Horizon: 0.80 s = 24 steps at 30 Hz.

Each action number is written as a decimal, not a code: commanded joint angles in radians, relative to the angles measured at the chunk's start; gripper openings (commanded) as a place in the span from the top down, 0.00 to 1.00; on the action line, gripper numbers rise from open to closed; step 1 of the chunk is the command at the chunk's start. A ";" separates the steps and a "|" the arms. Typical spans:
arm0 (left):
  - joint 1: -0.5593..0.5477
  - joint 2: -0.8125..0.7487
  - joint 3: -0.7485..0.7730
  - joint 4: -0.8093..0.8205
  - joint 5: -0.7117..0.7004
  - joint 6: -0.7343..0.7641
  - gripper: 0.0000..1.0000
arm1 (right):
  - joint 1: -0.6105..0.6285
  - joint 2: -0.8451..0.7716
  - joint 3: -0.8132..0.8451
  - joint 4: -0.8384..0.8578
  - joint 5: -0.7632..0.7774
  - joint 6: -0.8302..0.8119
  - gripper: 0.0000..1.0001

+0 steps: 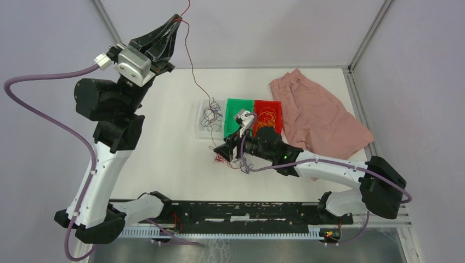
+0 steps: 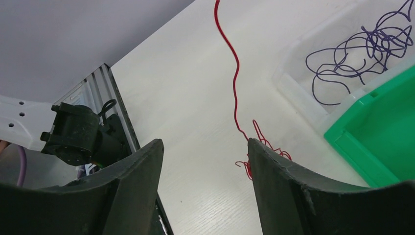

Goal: Untangle the cables

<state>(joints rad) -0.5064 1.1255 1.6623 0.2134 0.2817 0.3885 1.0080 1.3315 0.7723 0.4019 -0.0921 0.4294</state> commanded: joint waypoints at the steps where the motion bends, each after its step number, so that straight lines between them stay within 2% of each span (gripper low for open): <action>1: -0.002 -0.010 0.043 0.006 0.026 -0.023 0.97 | 0.005 0.052 0.071 0.018 -0.030 -0.032 0.29; 5: -0.001 -0.001 0.068 -0.001 0.030 -0.021 0.97 | 0.004 0.123 0.109 0.025 -0.057 -0.061 0.28; 13: -0.001 0.001 0.090 -0.023 0.038 -0.015 0.97 | 0.004 0.217 0.150 -0.013 0.091 -0.119 0.48; 17: -0.002 -0.004 0.077 -0.030 0.043 -0.017 0.97 | 0.004 0.250 0.166 0.012 0.051 -0.113 0.53; 22: -0.001 -0.010 0.068 -0.055 0.040 -0.024 0.96 | 0.005 0.276 0.174 0.063 0.036 -0.089 0.73; 24: -0.001 -0.017 0.054 -0.085 0.043 -0.027 0.94 | 0.004 0.275 0.175 0.076 0.032 -0.088 0.85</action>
<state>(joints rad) -0.5064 1.1294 1.7195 0.1562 0.3161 0.3882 1.0080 1.6058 0.9028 0.3832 -0.0505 0.3355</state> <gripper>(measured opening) 0.051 0.243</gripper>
